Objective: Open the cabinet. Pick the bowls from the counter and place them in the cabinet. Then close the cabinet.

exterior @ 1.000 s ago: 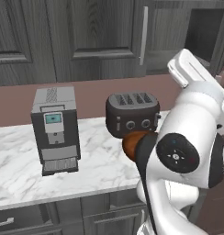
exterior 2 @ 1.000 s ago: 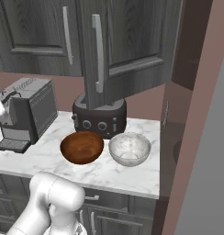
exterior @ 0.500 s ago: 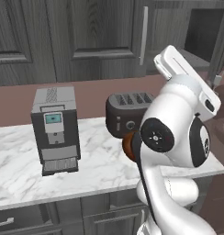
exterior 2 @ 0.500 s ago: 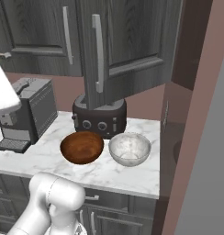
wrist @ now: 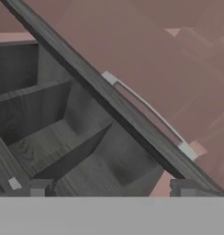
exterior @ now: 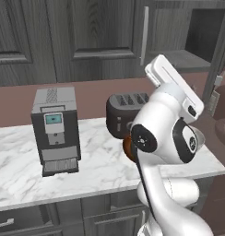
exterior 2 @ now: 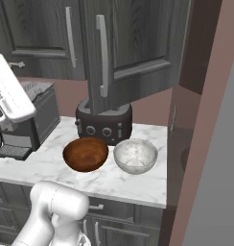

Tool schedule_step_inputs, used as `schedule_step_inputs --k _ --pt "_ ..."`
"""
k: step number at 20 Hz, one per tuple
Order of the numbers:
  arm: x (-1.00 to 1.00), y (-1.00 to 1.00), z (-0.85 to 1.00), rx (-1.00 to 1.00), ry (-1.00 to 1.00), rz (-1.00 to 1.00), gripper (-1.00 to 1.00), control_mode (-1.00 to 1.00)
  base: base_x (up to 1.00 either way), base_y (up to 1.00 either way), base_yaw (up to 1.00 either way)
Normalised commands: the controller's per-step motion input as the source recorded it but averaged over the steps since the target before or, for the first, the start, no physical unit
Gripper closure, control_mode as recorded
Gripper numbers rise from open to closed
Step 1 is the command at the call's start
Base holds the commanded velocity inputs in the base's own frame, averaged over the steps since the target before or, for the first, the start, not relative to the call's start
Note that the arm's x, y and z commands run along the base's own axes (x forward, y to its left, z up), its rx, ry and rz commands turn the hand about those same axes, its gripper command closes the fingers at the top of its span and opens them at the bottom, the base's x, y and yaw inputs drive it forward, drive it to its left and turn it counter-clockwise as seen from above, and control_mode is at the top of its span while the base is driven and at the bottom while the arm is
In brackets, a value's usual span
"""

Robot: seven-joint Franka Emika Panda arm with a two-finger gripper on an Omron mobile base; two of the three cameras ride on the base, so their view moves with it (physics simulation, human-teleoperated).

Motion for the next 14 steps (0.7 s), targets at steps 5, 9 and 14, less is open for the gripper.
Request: schedule_step_inputs --k 5,9,14 --pt "0.32 -0.13 -0.07 0.0 -0.07 0.0 -1.0 -1.0 0.0 0.0 0.0" --pt "0.34 -0.16 -0.05 0.0 -0.02 0.0 -1.0 -1.0 0.0 0.0 0.0" --pt "0.38 -0.16 -0.05 0.0 0.0 0.0 -1.0 -1.0 0.0 0.0 0.0"
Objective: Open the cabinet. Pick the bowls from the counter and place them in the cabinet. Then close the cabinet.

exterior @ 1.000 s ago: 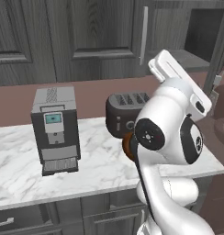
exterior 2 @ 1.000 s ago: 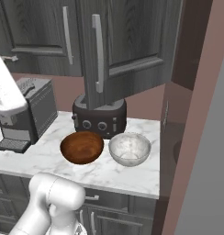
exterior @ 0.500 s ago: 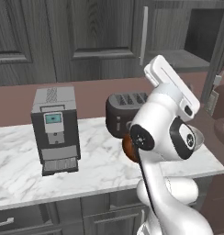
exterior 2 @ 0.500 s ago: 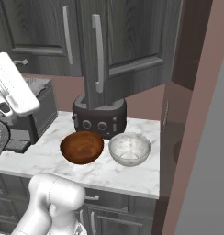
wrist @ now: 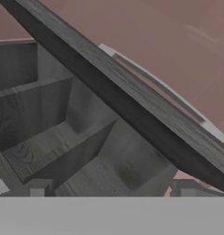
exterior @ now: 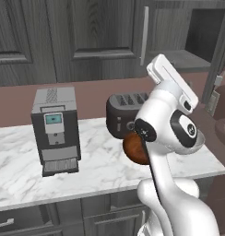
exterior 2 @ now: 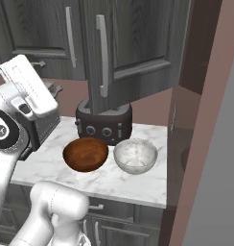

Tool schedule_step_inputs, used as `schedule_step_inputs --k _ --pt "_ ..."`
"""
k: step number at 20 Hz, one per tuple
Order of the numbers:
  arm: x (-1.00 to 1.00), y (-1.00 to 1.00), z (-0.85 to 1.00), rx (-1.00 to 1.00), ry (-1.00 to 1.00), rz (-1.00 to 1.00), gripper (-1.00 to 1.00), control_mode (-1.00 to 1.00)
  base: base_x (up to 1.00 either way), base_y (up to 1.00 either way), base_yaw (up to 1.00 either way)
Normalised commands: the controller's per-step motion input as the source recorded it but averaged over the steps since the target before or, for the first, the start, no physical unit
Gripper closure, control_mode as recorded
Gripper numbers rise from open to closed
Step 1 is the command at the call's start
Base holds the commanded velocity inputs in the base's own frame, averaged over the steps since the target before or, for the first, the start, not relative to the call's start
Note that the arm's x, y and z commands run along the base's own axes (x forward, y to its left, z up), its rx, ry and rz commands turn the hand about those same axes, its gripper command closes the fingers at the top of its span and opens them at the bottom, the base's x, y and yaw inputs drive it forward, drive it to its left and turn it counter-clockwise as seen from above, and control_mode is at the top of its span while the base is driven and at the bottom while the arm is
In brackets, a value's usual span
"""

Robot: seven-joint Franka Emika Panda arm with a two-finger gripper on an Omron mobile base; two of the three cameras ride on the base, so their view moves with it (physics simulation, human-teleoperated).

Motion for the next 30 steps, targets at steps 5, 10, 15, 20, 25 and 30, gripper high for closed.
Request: schedule_step_inputs --k 5,10,15,20,25,30 --pt "0.33 -0.09 -0.08 0.0 0.0 0.0 -1.0 -1.0 0.0 0.0 0.0" --pt "0.28 -0.11 -0.08 0.0 0.0 -0.01 -1.0 -1.0 0.0 0.0 0.0" --pt "0.1 -0.2 -0.08 0.0 0.0 -0.03 -1.0 -1.0 0.0 0.0 0.0" --pt "0.11 -0.25 -0.01 0.0 0.0 -0.06 -1.0 -1.0 0.0 0.0 0.0" --pt "0.21 -0.11 -0.03 -0.01 0.0 -0.06 -1.0 -1.0 0.0 0.0 0.0" --pt "0.31 -0.09 -0.04 -0.03 0.0 -0.03 -1.0 -1.0 0.0 0.0 0.0"
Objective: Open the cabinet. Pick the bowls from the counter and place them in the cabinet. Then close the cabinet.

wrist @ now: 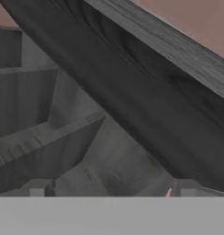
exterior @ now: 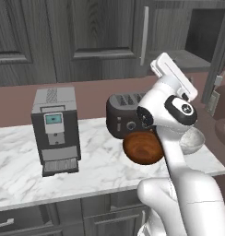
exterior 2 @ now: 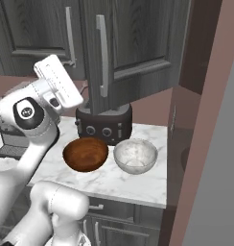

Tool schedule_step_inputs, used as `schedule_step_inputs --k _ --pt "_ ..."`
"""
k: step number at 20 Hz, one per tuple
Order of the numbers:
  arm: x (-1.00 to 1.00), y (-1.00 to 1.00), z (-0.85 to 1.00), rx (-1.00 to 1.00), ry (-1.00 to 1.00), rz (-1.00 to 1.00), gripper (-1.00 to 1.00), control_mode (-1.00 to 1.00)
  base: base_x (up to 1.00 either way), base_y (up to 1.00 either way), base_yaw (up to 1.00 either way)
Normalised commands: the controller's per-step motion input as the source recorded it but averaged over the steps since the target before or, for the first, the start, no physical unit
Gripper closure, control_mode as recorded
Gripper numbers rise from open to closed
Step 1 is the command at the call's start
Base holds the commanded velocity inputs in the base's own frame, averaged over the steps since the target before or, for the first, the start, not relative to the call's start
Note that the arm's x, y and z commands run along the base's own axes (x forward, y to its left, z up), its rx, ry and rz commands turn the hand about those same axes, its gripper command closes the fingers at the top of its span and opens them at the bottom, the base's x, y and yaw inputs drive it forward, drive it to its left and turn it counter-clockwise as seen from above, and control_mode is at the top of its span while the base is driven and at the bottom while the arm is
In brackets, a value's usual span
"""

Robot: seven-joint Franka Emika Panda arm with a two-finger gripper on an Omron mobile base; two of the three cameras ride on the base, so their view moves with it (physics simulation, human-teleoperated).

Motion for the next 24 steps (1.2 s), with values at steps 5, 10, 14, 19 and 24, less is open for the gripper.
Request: schedule_step_inputs --k 5,10,14,19,24 --pt "0.28 -0.08 -0.04 0.0 0.0 -0.02 -1.0 -1.0 0.0 0.0 0.0" --pt "0.25 -0.22 -0.02 0.0 0.0 -0.01 -1.0 -1.0 0.0 0.0 0.0" --pt "0.15 -0.19 -0.02 0.0 0.0 -0.02 -1.0 -1.0 0.0 0.0 0.0" --pt "0.09 -0.22 -0.03 0.0 0.0 -0.02 -1.0 -1.0 0.0 0.0 0.0" --pt "-0.03 -0.21 -0.02 -0.01 -0.05 -0.03 -1.0 -1.0 0.0 0.0 0.0"
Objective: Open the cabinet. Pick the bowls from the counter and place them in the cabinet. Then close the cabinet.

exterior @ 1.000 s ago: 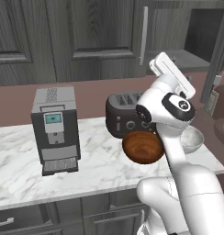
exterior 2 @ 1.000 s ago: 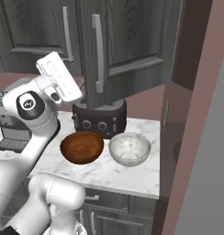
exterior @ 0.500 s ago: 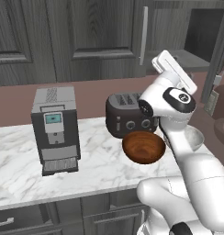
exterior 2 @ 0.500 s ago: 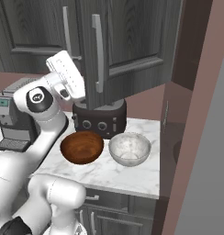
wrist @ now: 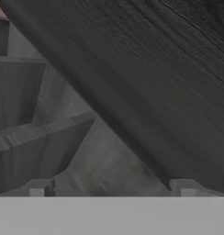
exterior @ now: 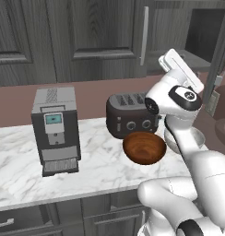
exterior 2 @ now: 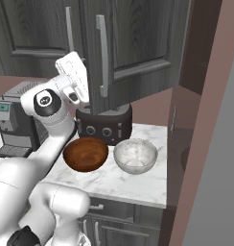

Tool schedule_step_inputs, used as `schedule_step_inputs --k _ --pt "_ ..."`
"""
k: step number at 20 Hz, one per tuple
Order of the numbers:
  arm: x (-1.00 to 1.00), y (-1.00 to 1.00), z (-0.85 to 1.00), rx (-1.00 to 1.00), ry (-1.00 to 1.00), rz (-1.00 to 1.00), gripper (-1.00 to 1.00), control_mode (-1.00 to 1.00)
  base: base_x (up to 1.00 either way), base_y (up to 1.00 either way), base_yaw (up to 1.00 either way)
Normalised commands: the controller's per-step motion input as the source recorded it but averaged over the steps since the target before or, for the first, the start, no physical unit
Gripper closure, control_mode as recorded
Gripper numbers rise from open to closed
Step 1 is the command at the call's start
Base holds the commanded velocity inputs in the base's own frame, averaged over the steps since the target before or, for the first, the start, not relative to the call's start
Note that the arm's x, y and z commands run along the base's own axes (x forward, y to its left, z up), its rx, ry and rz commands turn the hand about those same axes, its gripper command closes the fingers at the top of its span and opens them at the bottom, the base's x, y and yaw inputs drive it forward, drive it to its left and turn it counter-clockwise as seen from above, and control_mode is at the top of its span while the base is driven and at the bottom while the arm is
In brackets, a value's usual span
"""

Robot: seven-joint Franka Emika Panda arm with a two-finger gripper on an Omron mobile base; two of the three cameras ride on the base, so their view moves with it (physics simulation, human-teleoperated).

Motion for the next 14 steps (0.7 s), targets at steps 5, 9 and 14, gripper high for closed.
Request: schedule_step_inputs --k 5,9,14 --pt "-0.61 -0.23 0.0 -0.01 -0.21 -0.04 -1.0 -1.0 0.0 0.0 0.0" --pt "-1.0 -0.41 0.0 0.0 -0.38 -0.11 -1.0 -1.0 0.0 0.0 0.0" --pt "-0.32 -0.67 0.0 0.0 -0.1 -0.1 -1.0 -1.0 0.0 0.0 0.0"
